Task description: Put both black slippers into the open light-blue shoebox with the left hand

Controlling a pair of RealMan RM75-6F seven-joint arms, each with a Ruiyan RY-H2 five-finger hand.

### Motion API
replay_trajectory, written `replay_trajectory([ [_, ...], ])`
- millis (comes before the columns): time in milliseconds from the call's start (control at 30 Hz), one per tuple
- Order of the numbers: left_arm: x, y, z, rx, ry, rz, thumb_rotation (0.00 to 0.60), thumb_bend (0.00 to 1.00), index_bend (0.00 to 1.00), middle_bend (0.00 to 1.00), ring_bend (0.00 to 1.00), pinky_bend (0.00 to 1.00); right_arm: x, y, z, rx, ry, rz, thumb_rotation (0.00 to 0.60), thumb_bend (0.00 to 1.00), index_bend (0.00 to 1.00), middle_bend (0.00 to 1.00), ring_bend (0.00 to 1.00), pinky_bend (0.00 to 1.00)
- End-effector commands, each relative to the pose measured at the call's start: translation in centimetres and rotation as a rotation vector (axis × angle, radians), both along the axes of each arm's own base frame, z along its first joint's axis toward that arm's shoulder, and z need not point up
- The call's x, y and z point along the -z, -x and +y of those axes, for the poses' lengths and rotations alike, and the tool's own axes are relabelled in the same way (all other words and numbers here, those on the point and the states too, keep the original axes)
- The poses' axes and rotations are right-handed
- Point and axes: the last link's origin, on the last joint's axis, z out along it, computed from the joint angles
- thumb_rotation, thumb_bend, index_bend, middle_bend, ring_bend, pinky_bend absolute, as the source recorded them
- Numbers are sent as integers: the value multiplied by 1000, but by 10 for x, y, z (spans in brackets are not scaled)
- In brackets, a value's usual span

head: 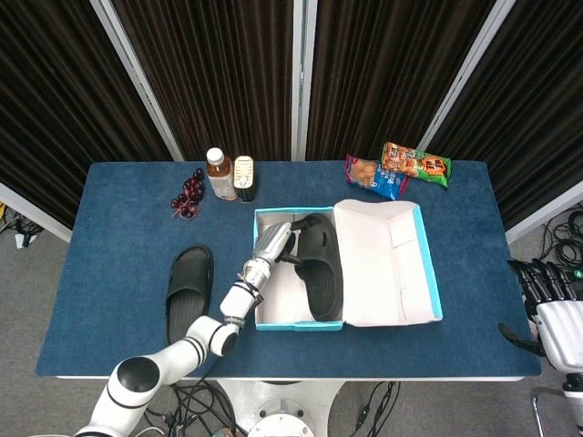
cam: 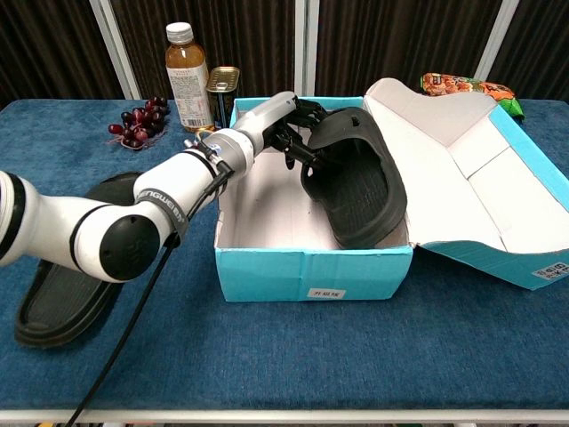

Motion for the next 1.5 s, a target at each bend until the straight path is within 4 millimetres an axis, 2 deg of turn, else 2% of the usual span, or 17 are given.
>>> replay_trajectory([
  [33, 0, -1, 0, 14, -13, 15, 600, 60, 281, 293, 645, 588, 0, 0, 0, -1, 0, -1, 600, 78, 0, 114, 0, 0],
  [67, -1, -1, 0, 14, -18, 18, 600, 43, 225, 226, 545, 559, 0, 0, 0, -1, 0, -1, 600, 78, 0, 114, 0, 0],
  [100, -2, -2, 1, 15, -23, 20, 600, 32, 172, 162, 393, 526, 0, 0, 0, -1, -2, -2, 600, 78, 0, 114, 0, 0],
  [200, -6, -3, 2, 29, -61, 40, 600, 26, 132, 93, 110, 449, 0, 0, 0, -2, -2, -3, 600, 78, 0, 114, 0, 1],
  [300, -10, -4, 4, 49, -94, 75, 600, 23, 124, 70, 39, 388, 0, 0, 1, -5, -3, -4, 600, 78, 0, 114, 0, 2],
  [433, -18, -3, 5, 68, -108, 104, 600, 23, 120, 68, 22, 329, -1, 1, 1, -11, -3, -8, 600, 79, 0, 114, 0, 3],
  [567, -34, -3, 6, 104, -120, 140, 600, 23, 117, 68, 9, 267, -1, 1, 1, -17, -6, -11, 600, 79, 0, 114, 0, 3],
  [733, -66, -1, -7, 214, -75, 233, 600, 23, 115, 68, 9, 255, 0, 1, 2, -28, -11, -16, 600, 80, 0, 114, 0, 3],
  [833, -88, -4, -22, 307, -64, 286, 600, 26, 116, 68, 9, 254, 0, 1, 2, -34, -11, -19, 600, 79, 0, 114, 0, 3],
  [967, -116, -12, -47, 476, -79, 319, 600, 156, 178, 109, 10, 244, 0, 1, 1, -37, -11, -19, 600, 79, 0, 114, 0, 3],
  [1067, -128, -15, -63, 614, -92, 377, 600, 260, 224, 138, 10, 232, 1, 0, 2, -42, -13, -18, 600, 79, 0, 114, 0, 3],
  [1167, -130, -19, -76, 718, -62, 430, 600, 323, 267, 172, 10, 213, 2, -1, 2, -46, -13, -20, 600, 79, 0, 114, 0, 3],
  [1300, -123, -23, -87, 780, 19, 478, 600, 387, 274, 188, 10, 186, 3, -1, 1, -46, -19, -20, 600, 79, 0, 114, 0, 3],
  [1500, -109, -30, -100, 825, 32, 463, 600, 415, 274, 190, 10, 182, 3, -1, 2, -43, -17, -19, 600, 80, 0, 114, 0, 3],
])
